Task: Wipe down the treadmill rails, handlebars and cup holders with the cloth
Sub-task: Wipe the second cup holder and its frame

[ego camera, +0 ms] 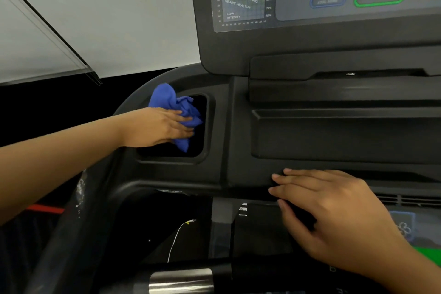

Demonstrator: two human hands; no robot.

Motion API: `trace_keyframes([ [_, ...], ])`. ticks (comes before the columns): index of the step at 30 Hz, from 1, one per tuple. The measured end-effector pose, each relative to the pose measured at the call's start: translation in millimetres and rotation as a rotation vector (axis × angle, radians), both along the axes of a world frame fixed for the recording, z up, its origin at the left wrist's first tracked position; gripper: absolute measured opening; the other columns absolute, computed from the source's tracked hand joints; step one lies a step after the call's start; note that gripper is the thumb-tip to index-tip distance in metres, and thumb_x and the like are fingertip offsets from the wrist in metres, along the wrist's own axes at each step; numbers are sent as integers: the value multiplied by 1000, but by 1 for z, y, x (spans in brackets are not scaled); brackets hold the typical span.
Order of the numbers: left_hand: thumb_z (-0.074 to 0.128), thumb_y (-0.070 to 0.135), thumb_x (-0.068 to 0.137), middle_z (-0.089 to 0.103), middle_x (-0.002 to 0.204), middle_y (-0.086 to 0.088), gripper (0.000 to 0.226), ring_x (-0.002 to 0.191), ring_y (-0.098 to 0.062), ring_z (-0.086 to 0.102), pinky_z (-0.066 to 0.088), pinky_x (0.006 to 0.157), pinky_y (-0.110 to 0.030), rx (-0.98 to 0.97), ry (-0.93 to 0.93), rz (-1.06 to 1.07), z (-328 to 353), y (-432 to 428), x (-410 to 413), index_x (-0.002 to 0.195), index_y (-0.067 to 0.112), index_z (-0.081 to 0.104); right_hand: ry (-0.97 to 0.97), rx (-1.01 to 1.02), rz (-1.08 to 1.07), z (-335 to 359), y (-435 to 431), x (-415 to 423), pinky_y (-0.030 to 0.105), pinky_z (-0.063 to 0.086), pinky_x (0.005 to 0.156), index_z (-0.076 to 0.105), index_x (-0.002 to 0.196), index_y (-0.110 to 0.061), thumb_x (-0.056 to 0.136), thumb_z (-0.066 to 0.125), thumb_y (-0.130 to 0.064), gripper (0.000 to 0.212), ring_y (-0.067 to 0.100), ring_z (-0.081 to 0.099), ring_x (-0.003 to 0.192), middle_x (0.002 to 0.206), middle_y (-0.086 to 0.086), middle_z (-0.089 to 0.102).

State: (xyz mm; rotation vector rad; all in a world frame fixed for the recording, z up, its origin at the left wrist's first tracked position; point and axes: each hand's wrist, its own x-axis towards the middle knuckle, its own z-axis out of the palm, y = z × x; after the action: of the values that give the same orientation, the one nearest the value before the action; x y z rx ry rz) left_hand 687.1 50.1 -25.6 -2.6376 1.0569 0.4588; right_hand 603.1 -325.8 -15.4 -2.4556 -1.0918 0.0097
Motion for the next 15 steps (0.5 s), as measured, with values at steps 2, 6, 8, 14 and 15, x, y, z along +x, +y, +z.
trace_keyframes([
  [2,21,51,95,51,139,-1,60,131,-18,43,16,112,-19,-167,55,126,-9,-17,1,132,17,54,1,3,-1,-1,0,-1,22,47,83,75,94,-29,82,49,-36,29,4,65,101,105,-12,71],
  [6,50,23,96,56,133,-2,35,126,-18,48,24,106,-14,-441,145,346,-33,-35,-4,128,12,56,-9,20,-14,-2,0,-1,24,50,81,74,95,-28,83,50,-35,28,4,65,102,106,-12,71],
  [8,53,14,94,48,138,5,42,131,-11,40,25,111,-21,-478,293,457,-33,-36,-6,136,14,47,-23,22,-16,-3,0,-1,25,51,80,75,95,-27,83,50,-35,28,5,65,102,106,-11,71],
  [14,49,23,97,-5,157,13,71,141,-3,-5,0,114,-26,-290,604,641,-25,-38,-6,150,30,2,-38,22,-18,-2,-1,-2,26,51,79,75,94,-27,84,49,-34,28,6,65,102,105,-11,71],
  [15,46,24,98,-8,156,14,70,139,-2,-7,-2,112,-25,-294,618,686,-23,-38,-7,149,32,0,-40,25,-20,-2,-1,-2,26,51,79,75,93,-27,84,49,-34,28,6,65,102,105,-11,71],
])
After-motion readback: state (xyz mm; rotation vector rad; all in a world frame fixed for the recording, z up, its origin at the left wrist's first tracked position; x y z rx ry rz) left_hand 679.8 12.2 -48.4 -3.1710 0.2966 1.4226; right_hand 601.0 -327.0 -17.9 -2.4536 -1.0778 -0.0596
